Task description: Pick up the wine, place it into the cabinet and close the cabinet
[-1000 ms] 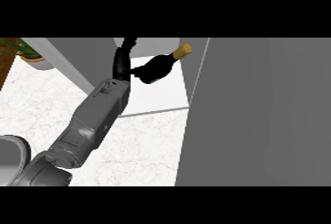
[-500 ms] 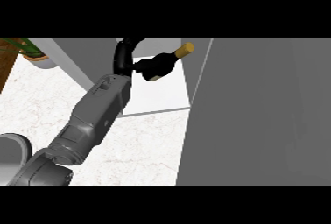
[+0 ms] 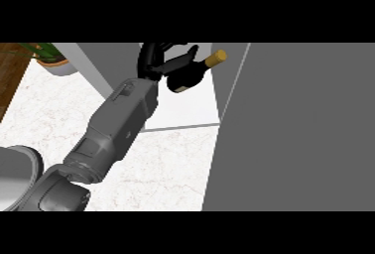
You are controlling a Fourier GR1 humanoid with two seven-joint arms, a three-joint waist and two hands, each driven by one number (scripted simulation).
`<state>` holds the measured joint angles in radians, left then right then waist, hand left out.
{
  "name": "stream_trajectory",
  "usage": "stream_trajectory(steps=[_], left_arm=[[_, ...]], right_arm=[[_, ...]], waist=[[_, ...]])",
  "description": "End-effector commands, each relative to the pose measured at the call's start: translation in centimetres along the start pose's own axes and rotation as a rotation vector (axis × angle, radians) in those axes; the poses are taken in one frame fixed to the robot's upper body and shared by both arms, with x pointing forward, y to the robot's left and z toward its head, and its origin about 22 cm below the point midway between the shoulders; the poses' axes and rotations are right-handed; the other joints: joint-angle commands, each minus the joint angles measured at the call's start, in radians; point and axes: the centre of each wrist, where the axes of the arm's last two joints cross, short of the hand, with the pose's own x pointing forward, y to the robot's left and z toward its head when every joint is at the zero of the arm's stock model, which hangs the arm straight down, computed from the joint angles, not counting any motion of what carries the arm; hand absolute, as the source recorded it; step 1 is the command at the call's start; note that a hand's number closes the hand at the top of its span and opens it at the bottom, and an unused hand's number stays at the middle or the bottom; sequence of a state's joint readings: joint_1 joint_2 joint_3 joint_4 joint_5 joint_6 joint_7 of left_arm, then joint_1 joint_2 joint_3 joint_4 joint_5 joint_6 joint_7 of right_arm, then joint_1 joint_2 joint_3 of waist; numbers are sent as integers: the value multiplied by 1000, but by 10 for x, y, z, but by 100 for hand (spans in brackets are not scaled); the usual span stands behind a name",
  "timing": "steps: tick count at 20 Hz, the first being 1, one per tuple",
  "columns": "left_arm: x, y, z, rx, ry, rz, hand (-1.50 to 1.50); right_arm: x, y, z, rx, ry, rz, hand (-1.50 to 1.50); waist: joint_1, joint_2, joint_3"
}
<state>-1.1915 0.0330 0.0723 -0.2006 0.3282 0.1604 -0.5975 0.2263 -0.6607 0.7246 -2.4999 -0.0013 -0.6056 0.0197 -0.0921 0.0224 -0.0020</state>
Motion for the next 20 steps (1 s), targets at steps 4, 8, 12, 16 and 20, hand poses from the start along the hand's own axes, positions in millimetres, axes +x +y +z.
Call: stream_trajectory(steps=[4,8,12,16,20], left_arm=[[-1,-16,2,-70,5,65,-150],[-10,-11,9,-82,12,80,-150],[-5,-14,7,-71,-1,78,-150],[-1,-16,6,-102,7,180,-150],[-22,-7,27,-146,36,218,-150]], right_arm=[[38,0,8,-14,0,-117,-150],[49,-2,14,-32,-1,-110,-150],[48,-6,12,-42,34,-95,-150],[44,-6,9,-44,27,-87,-150],[52,-8,12,-47,33,-84,-150]], waist=[[28,-9,0],[35,-19,0],[46,-25,1],[56,-28,1],[52,-38,0]])
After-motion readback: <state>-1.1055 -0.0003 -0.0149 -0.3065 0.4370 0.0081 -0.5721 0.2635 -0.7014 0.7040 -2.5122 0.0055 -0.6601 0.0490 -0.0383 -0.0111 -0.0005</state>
